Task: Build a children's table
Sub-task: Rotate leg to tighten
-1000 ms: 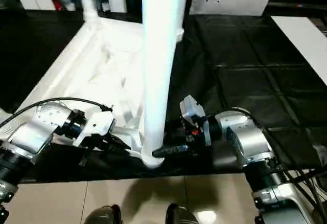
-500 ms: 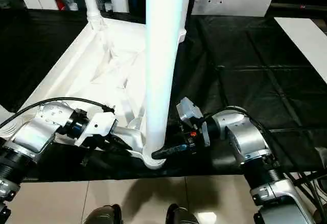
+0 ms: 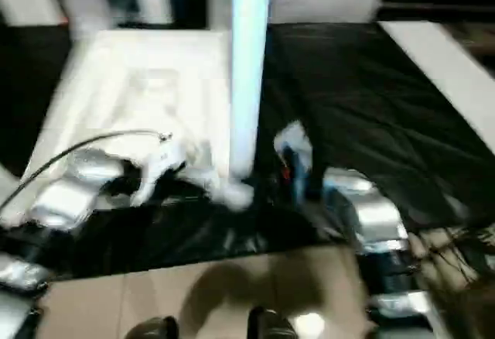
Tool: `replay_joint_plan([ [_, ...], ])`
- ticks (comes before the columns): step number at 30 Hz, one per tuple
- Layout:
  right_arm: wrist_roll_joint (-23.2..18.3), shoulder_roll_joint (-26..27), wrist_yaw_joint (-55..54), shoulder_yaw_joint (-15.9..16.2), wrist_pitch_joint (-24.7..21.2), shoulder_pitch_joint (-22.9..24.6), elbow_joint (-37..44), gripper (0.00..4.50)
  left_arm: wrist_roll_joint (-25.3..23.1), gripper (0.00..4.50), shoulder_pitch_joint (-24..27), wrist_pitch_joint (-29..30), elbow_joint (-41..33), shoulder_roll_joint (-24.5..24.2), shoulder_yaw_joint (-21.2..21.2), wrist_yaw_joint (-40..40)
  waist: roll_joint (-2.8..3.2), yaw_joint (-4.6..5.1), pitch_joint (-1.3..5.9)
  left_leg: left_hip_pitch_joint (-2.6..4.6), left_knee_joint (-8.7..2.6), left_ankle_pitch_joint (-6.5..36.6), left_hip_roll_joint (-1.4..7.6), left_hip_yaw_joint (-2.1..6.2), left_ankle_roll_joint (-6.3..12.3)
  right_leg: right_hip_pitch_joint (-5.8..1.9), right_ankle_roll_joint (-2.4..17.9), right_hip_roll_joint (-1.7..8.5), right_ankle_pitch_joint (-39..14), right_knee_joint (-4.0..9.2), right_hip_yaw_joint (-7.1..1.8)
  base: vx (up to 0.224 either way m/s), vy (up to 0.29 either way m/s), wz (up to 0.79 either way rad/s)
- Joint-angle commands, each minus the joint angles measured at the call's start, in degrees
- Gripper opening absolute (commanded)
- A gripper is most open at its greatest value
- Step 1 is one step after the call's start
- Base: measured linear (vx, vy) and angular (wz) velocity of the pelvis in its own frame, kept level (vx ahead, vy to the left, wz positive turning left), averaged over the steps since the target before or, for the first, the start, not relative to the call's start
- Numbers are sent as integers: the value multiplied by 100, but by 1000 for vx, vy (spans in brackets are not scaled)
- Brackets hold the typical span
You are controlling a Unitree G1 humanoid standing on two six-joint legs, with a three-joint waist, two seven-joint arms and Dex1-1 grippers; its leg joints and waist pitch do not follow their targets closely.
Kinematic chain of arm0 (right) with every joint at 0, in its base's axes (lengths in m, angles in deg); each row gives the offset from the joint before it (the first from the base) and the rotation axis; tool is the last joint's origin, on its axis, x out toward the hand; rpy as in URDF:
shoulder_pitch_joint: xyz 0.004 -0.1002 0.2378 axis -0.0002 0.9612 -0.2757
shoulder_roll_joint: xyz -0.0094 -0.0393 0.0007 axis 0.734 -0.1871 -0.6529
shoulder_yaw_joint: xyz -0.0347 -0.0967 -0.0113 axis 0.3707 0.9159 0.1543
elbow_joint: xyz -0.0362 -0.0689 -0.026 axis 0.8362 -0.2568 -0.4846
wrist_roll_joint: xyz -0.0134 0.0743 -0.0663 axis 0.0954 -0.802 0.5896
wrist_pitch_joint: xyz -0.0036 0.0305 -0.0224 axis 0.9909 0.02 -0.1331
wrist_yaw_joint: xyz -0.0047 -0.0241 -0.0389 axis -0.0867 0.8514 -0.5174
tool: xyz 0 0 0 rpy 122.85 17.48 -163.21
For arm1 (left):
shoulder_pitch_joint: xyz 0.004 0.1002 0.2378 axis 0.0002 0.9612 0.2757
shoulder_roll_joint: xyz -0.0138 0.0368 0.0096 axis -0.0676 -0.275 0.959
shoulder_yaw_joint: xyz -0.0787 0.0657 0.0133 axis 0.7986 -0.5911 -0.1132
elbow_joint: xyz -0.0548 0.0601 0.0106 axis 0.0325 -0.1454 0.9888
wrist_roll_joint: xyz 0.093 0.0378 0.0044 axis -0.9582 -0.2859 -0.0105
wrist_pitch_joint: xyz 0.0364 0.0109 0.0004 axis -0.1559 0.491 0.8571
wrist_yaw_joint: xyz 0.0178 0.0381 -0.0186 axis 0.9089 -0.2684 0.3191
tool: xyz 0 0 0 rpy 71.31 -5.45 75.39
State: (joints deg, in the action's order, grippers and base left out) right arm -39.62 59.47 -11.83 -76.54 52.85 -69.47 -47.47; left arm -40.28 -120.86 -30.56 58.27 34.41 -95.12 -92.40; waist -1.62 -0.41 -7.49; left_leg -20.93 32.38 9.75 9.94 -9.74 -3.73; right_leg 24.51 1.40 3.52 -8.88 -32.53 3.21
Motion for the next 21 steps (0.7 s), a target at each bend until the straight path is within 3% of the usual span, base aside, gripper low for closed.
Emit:
replay_joint_plan([
  [1,177,688,-810,447,-538,-61,-139,204,168,0,-208,248,150,637,-33,667,-57,-15,258,18,-413,1723,189,170,93,-257,208,484,-4140,614,-194,0,0,0],
  [2,266,832,-1133,392,-613,-102,-186,204,124,0,-275,338,218,733,22,868,-49,13,254,54,-397,1776,165,157,127,-224,205,475,-4184,660,-175,0,0,0],
  [3,266,832,-1133,392,-613,-102,-186,204,124,0,-275,338,218,733,22,868,-44,12,267,60,-398,1756,168,164,135,-241,213,489,-4137,663,-167,0,0,0],
  [4,387,987,-1491,355,-572,-153,-263,203,71,0,-345,401,285,842,75,1102,-45,14,288,21,-428,1646,197,173,197,-290,287,486,-3764,621,-171,0,0,0],
  [5,446,1216,-1917,247,-569,-210,-338,203,30,0,-410,499,324,984,161,1376,-26,32,264,30,-443,1679,222,148,209,-229,377,449,-3501,614,-181,0,0,0],
  [6,490,1383,-2200,168,-583,-254,-380,203,-3,0,-450,561,338,1078,211,1542,-17,38,266,55,-435,1747,217,146,187,-218,417,450,-3479,611,-179,0,0,0],
  [8,539,1706,-2710,35,-560,-314,-435,203,-87,0,-523,673,357,1251,280,1880,-11,46,292,43,-448,1723,234,158,178,-254,550,461,-3121,560,-187,0,0,0],
  [10,357,1843,-2735,-129,-260,-273,-402,268,-149,0,-468,656,237,1234,199,1906,9,37,314,65,-442,1698,253,127,236,-246,684,462,-2646,523,-221,0,0,0],
  [13,271,1741,-2437,-128,-85,-155,-239,274,-113,0,-329,491,102,1112,128,1666,-1,12,340,32,-423,1340,246,79,401,-291,891,454,-1909,459,-243,0,0,0],
  [15,262,1672,-2341,-108,-62,-114,-187,304,-86,0,-277,474,40,1065,112,1587,-15,1,338,16,-415,1269,232,61,474,-308,919,449,-1933,456,-240,0,0,0],
  [18,214,1382,-1875,-41,115,8,-7,323,-81,0,-99,347,-118,845,35,1273,-25,-26,327,-11,-410,1314,207,63,513,-312,731,470,-2537,517,-228,0,0,0],
  [19,181,1166,-1533,34,202,62,67,349,-67,0,-19,207,-159,706,-7,1052,-13,-63,330,-8,-412,1184,221,72,521,-309,600,475,-2711,539,-222,0,0,0],
  [21,162,1025,-1299,87,256,93,101,358,-59,0,31,74,-180,612,-41,899,-14,-68,344,-22,-408,1042,229,66,544,-321,608,457,-2506,506,-226,0,0,0],
])
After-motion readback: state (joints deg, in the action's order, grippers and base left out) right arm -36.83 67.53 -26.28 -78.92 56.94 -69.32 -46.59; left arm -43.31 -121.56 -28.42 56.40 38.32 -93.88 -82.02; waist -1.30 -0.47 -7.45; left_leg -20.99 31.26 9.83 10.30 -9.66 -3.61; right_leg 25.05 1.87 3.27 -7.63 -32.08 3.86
